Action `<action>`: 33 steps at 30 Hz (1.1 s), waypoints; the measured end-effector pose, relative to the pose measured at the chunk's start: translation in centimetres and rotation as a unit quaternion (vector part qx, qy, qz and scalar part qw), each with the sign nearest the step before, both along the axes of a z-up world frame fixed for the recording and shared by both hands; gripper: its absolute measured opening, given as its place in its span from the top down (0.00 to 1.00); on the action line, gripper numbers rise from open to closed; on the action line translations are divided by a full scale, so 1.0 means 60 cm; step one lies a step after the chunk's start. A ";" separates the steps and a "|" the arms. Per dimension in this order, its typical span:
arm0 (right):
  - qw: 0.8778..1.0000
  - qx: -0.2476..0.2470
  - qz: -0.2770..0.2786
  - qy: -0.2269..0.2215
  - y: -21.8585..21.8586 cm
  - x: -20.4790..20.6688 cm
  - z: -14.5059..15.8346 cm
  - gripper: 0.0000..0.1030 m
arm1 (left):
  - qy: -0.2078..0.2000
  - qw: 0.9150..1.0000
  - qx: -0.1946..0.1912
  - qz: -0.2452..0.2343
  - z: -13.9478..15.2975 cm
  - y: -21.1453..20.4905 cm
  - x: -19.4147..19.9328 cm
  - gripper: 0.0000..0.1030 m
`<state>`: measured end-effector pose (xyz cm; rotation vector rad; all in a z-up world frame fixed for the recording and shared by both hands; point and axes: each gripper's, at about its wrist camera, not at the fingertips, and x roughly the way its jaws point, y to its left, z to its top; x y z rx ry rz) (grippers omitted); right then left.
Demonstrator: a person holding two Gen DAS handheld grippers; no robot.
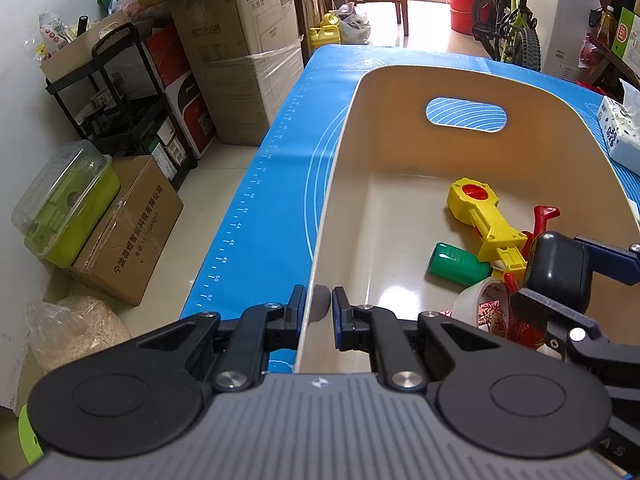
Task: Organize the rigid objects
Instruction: 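Carry the black earbud case into the basket and release it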
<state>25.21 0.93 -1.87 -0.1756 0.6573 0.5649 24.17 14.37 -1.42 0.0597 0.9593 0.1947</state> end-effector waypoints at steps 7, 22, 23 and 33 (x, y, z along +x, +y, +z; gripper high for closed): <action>0.999 0.030 -0.016 0.013 -0.024 0.012 0.014 0.35 | 0.000 1.000 0.000 -0.001 0.001 0.000 0.000 0.85; 0.981 0.110 -0.156 -0.023 -0.164 0.057 0.059 0.04 | 0.000 1.000 0.002 0.001 0.002 -0.001 -0.001 0.85; 0.979 0.112 -0.169 -0.024 -0.173 0.061 0.056 0.02 | 0.000 1.000 0.002 0.001 0.002 -0.001 -0.001 0.85; 0.971 0.046 -0.235 0.011 -0.207 0.120 -0.021 0.03 | 0.001 1.000 0.003 0.000 0.002 -0.002 -0.001 0.85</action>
